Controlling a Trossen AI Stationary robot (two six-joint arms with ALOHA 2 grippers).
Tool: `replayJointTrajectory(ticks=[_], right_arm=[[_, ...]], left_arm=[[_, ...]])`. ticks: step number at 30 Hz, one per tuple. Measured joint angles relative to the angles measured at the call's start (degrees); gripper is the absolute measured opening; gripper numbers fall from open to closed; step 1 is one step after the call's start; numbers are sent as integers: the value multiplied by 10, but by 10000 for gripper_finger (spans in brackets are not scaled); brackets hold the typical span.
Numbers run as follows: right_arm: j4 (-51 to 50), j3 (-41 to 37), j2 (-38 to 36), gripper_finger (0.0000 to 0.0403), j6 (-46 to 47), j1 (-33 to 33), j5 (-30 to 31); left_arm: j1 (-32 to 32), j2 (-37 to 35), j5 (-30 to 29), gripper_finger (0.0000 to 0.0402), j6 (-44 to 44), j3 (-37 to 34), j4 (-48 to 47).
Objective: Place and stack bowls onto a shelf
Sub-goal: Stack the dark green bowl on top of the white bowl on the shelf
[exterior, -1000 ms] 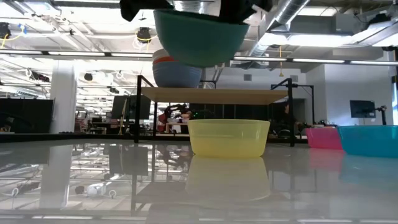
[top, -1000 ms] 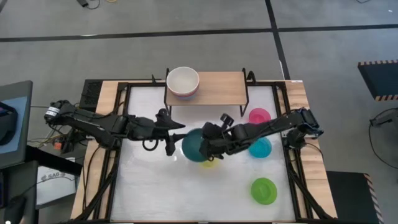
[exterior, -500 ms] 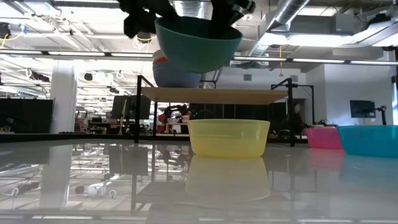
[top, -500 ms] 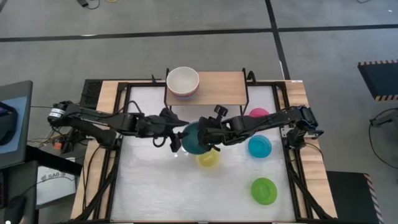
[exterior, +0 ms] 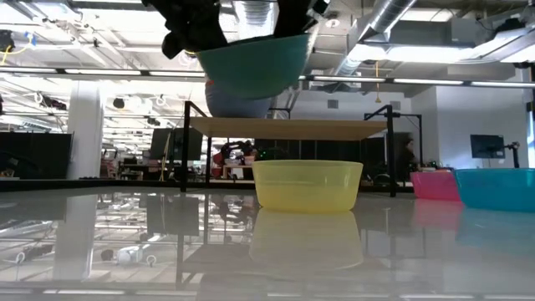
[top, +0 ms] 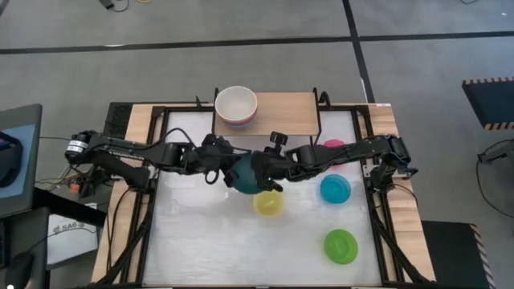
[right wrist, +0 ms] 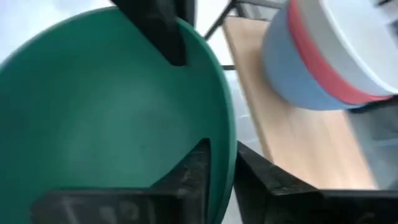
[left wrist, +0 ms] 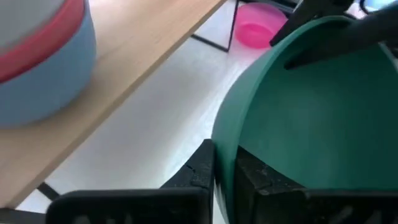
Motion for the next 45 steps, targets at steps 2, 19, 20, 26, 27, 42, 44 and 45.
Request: replayJointTrajectory(ticks=[2,19,20,26,27,42,44,45], right_arm=[[6,0,-9,117,-1,-11,-41],[-34,-19,-262,233,107,-80,-75],[-47,-25,-269,230,122,-81,-75],[-92,-102,-304,220,233,-67,-72],[-98,-119,-309,220,251,-64,-72],[-121,-273,-381,219,493,-30,-94],[-135,-279,-384,219,516,-31,-98],[-143,-282,-384,219,525,-31,-101]], left_arm=[[14,4,11,4,2,20,-22],[237,1,-15,1,63,302,-245],[260,1,-10,1,64,305,-242],[378,32,95,1,67,304,-236],[390,43,116,1,69,304,-237],[443,196,288,0,111,424,-337],[451,212,297,0,124,456,-367],[456,219,298,0,132,472,-388]])
